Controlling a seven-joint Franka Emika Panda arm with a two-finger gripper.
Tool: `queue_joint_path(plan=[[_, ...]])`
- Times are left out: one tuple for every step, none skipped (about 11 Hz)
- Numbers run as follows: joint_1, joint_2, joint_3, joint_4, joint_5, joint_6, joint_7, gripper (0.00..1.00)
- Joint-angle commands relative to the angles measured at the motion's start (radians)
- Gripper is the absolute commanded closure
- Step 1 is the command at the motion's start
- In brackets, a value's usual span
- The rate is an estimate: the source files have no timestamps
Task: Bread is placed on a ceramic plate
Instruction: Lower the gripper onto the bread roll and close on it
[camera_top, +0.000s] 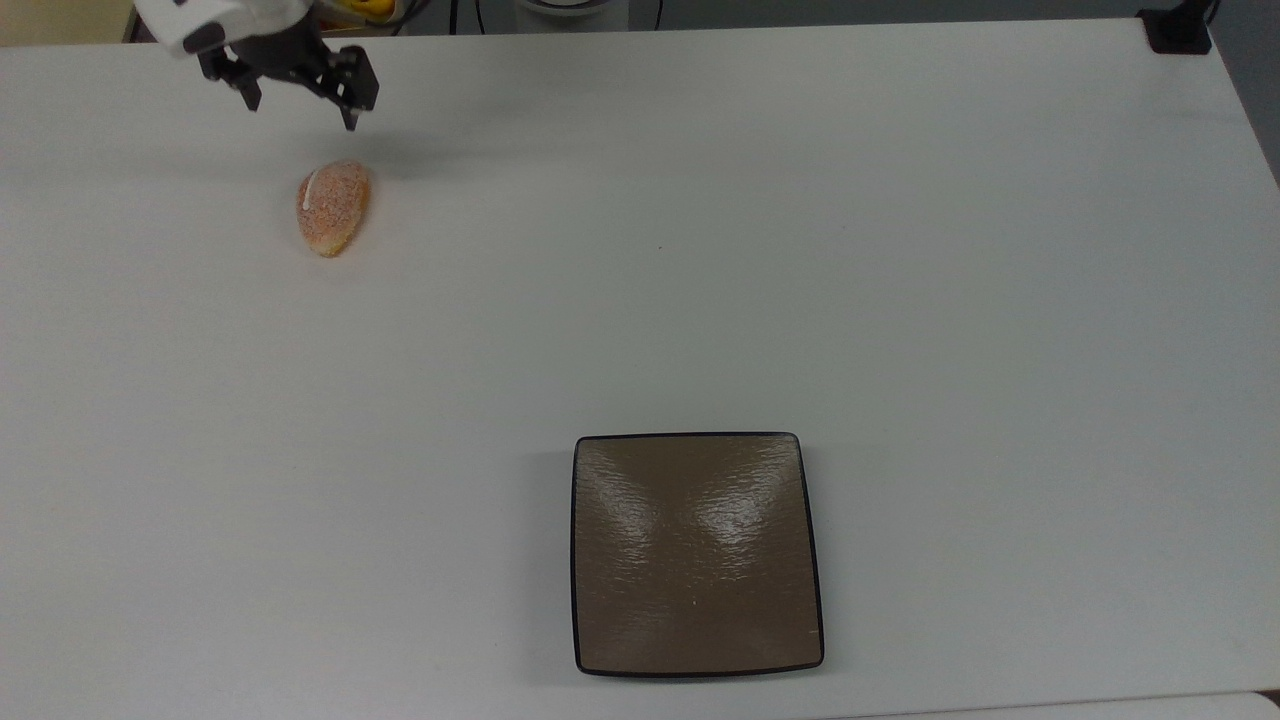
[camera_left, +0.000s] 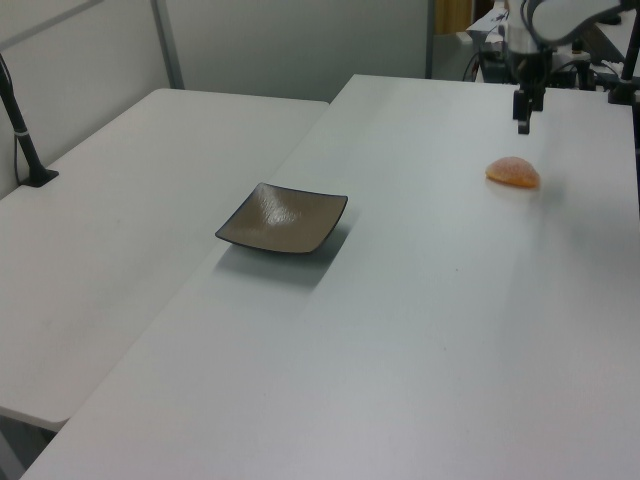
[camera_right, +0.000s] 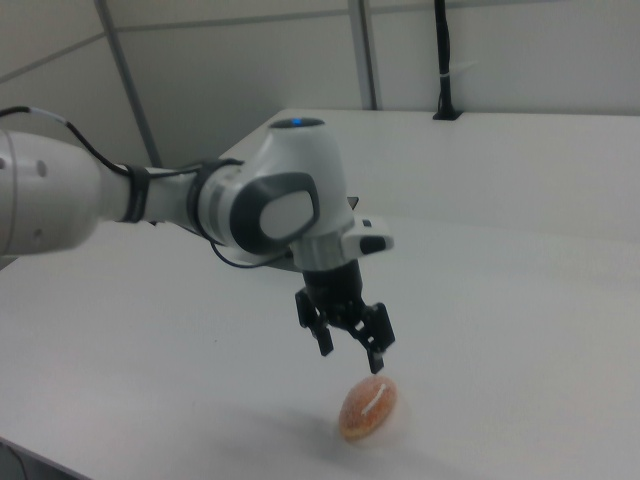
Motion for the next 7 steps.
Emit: queue_joint_path(plan=[[-0.004,0.097,-0.003,-0.005,-0.007,0.096,-0.002,0.0],[-0.001,0.116,-0.003,0.0,-0.007,0.106,0.0,0.0],[0.001,0.128,-0.003,0.002,-0.009,0.113,0.0,0.0],[0.001,0.141,-0.003,0.002,-0.009,0.127,0.0,0.0],[0.001,0.156,-0.003,0.002,-0.009,0.138,0.0,0.0],[-0.001,0.17,-0.003,0.002,-0.01,0.147,0.0,0.0],[-0.001,0.182,-0.003,0.002,-0.01,0.15,0.0,0.0]])
